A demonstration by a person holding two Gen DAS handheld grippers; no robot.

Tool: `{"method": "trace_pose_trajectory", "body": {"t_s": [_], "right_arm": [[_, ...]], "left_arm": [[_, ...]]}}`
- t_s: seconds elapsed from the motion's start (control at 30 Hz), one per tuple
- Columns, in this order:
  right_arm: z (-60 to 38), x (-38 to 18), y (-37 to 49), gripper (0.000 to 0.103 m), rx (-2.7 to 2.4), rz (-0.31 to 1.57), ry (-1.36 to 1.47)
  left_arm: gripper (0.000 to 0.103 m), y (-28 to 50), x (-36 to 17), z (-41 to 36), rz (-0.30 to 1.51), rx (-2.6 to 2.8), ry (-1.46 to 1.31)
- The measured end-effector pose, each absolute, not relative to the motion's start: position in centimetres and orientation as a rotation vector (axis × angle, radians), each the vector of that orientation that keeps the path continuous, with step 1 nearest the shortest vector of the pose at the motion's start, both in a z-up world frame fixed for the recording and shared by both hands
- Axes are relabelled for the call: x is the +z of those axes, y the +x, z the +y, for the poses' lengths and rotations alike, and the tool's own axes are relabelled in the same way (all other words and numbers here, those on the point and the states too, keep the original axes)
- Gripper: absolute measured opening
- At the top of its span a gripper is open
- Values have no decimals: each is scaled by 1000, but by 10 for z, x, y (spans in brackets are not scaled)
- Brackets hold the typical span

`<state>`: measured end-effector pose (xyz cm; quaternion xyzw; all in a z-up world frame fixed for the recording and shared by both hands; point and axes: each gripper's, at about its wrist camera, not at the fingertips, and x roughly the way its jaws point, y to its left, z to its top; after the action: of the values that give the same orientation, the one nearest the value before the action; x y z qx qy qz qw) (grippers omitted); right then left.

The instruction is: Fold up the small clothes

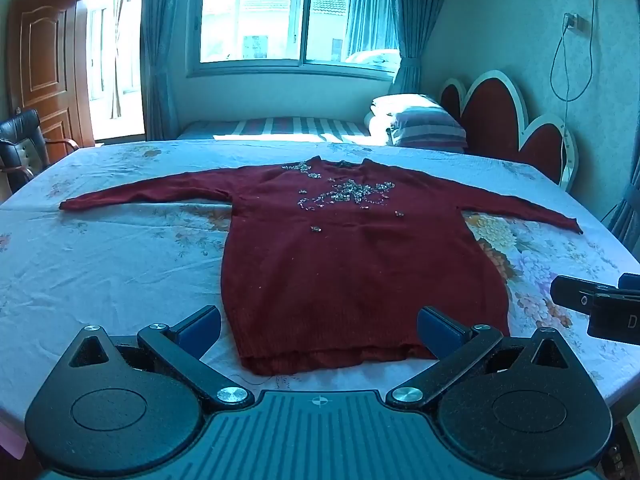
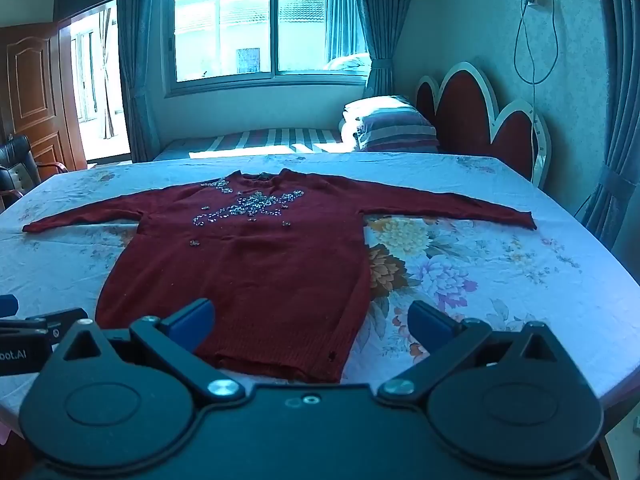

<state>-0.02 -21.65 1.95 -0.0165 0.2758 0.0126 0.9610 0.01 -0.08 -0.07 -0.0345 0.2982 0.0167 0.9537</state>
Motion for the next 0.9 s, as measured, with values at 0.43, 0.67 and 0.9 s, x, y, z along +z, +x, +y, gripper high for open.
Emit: {"method": "trace_pose_trajectory", "body": {"t_s": [0.43,0.67,0.9], "right_arm": [[-216,22,0,103,26,561,-34],[-216,21,1,103,24,561,-35],[-216,21,1,103,26,560,-35]], "left_arm": [[103,0,-1,-2,605,31,-64],[103,-1,0,-1,605,30,-64],[103,-1,1,0,603,30,-66]]}}
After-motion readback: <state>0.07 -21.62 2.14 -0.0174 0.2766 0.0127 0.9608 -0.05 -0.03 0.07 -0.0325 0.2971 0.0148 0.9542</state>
